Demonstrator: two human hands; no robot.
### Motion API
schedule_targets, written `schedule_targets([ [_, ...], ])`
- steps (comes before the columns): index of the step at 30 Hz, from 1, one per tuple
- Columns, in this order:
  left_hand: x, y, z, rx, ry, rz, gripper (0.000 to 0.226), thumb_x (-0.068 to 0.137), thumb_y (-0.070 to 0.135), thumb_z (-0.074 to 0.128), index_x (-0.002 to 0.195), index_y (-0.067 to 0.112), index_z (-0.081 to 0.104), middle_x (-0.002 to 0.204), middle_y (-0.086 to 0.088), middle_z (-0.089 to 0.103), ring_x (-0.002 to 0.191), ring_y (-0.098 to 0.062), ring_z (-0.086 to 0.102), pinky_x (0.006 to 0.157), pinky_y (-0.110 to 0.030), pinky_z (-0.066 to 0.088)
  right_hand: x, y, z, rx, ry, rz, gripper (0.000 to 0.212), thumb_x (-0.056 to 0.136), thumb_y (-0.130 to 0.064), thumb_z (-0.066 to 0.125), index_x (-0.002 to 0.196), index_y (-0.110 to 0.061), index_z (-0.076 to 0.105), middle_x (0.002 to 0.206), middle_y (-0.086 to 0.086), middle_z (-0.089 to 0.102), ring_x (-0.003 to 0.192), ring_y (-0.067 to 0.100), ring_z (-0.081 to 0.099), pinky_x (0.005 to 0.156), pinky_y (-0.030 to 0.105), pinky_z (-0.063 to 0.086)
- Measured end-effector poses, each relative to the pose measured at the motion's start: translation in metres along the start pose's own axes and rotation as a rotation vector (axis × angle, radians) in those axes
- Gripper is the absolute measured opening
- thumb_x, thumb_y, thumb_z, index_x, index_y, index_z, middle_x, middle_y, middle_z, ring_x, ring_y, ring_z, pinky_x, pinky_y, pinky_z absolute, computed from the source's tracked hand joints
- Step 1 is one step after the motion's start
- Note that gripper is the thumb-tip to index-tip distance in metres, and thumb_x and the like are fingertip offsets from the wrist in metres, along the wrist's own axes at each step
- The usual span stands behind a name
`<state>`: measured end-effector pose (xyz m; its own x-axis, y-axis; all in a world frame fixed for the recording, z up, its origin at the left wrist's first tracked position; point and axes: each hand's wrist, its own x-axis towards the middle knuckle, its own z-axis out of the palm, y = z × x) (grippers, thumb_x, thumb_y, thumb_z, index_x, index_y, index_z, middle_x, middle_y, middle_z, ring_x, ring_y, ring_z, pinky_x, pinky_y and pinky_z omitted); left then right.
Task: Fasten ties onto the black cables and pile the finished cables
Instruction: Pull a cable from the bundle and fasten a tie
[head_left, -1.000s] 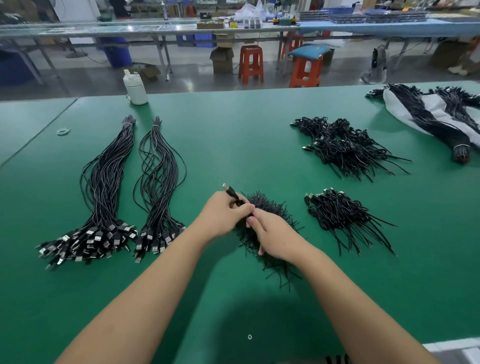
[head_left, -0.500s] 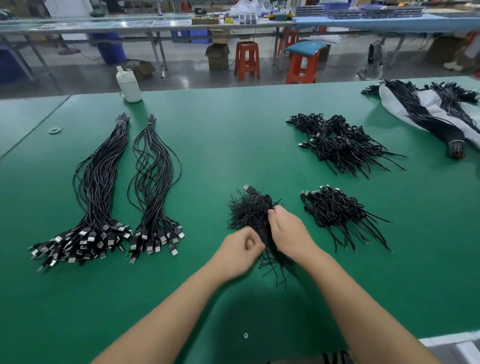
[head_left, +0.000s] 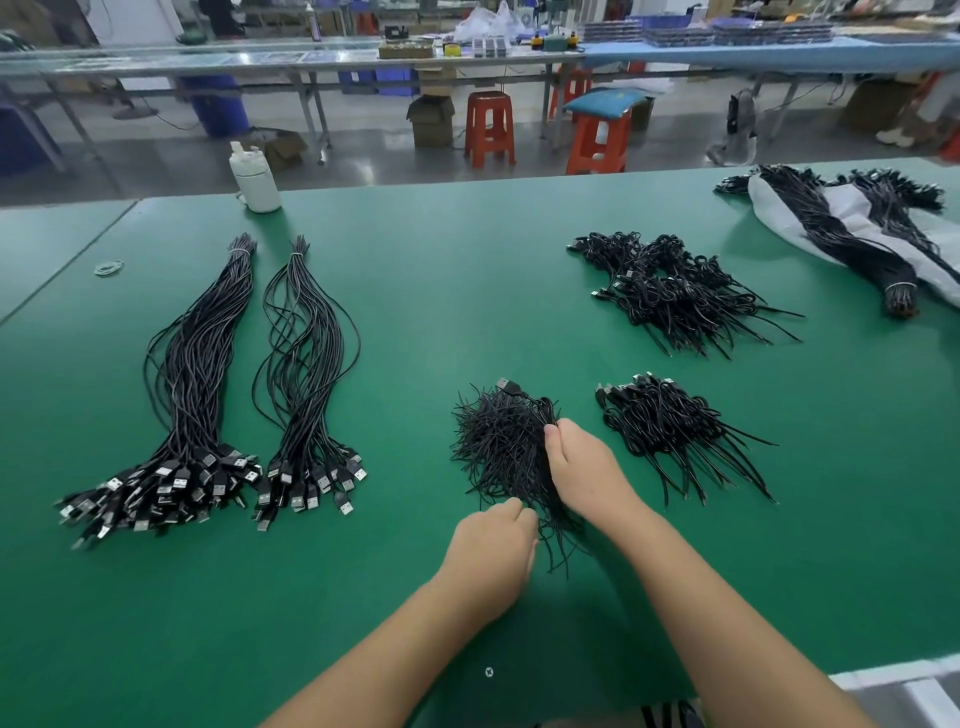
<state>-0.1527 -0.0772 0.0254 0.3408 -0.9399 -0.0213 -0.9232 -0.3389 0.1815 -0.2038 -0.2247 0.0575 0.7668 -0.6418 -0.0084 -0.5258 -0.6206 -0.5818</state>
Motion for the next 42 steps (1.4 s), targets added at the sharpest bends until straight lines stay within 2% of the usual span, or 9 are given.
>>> schedule_targets([
  [4,-0.001,-0.012,-0.016,-0.172,0.067,-0.057,0.012,0.102,0.026,0.04,0.103,0.02,0.051,0.103,0.003,0.049,0.083,-0.023,0.055,0.074,-0.039,0.049,-0.001,0.004,-0.002,0.008,0.037,0.028,0.04,0.108,-0.037,0.024,0.073,-0.02,0.034,0.067,0.0,0.045,0.061,0.018,0.043,0.061,0.036,0.032],
  [9,0.008,-0.039,-0.04,-0.668,0.114,-0.335,0.018,0.097,0.02,0.059,0.083,0.031,0.058,0.078,0.01,0.065,0.063,0.001,0.05,0.058,-0.009,0.037,-0.003,0.003,-0.004,0.231,0.006,0.082,0.043,0.107,-0.039,0.025,0.08,-0.014,0.045,0.069,0.0,0.049,0.06,0.021,0.055,0.061,0.037,0.045],
  [14,0.013,-0.05,-0.047,-0.986,0.176,-0.462,0.01,0.095,0.014,0.064,0.093,0.022,0.069,0.076,0.003,0.069,0.052,0.007,0.049,0.052,-0.01,0.037,-0.008,-0.006,0.004,0.515,-0.092,0.116,0.043,0.108,-0.039,0.028,0.095,-0.014,0.061,0.063,0.006,0.055,0.042,0.015,0.05,0.05,0.024,0.044],
  [19,0.012,-0.048,-0.052,-1.321,0.169,-0.534,0.01,0.097,0.007,0.061,0.102,0.008,0.069,0.077,-0.005,0.068,0.044,-0.003,0.043,0.047,-0.017,0.036,-0.009,-0.015,0.013,0.633,-0.155,0.127,0.042,0.107,-0.039,0.031,0.087,-0.014,0.058,0.066,0.008,0.058,0.043,0.016,0.045,0.05,0.029,0.041],
  [23,0.013,-0.048,-0.052,-1.168,0.217,-0.513,0.009,0.095,0.009,0.064,0.1,0.008,0.072,0.072,-0.002,0.065,0.041,0.004,0.042,0.045,-0.011,0.033,-0.01,-0.019,0.015,0.754,-0.196,0.143,0.04,0.106,-0.037,0.033,0.081,-0.012,0.051,0.061,0.004,0.05,0.05,0.018,0.045,0.055,0.037,0.042],
  [32,0.016,-0.047,-0.054,-1.069,0.265,-0.48,0.01,0.094,0.009,0.064,0.099,0.01,0.073,0.067,0.004,0.064,0.04,0.005,0.043,0.045,-0.009,0.033,-0.014,-0.025,0.016,0.725,-0.177,0.158,0.038,0.108,-0.034,0.034,0.086,-0.01,0.054,0.064,0.002,0.059,0.043,0.016,0.044,0.049,0.027,0.042],
  [35,0.016,-0.047,-0.052,-1.0,0.266,-0.467,0.01,0.092,0.012,0.066,0.09,0.019,0.073,0.065,0.009,0.061,0.045,0.003,0.043,0.049,-0.011,0.035,-0.015,-0.027,0.015,0.827,-0.201,0.158,0.037,0.108,-0.031,0.033,0.08,-0.01,0.047,0.063,0.005,0.047,0.048,0.015,0.042,0.05,0.031,0.043],
  [38,0.014,-0.047,-0.051,-0.781,0.271,-0.416,0.011,0.09,0.017,0.067,0.086,0.026,0.07,0.066,0.012,0.06,0.053,0.001,0.046,0.057,-0.013,0.038,-0.014,-0.029,0.013,0.869,-0.2,0.154,0.032,0.108,-0.028,0.034,0.081,-0.012,0.041,0.066,0.0,0.035,0.051,0.012,0.036,0.05,0.03,0.046],
  [42,0.008,-0.051,-0.048,-0.355,0.309,-0.231,0.013,0.096,0.025,0.059,0.101,0.022,0.071,0.093,0.005,0.063,0.082,-0.012,0.057,0.078,-0.028,0.047,-0.013,-0.031,0.009,0.906,-0.217,0.163,0.029,0.108,-0.025,0.034,0.083,-0.011,0.04,0.065,-0.003,0.031,0.052,0.011,0.032,0.05,0.027,0.048],
])
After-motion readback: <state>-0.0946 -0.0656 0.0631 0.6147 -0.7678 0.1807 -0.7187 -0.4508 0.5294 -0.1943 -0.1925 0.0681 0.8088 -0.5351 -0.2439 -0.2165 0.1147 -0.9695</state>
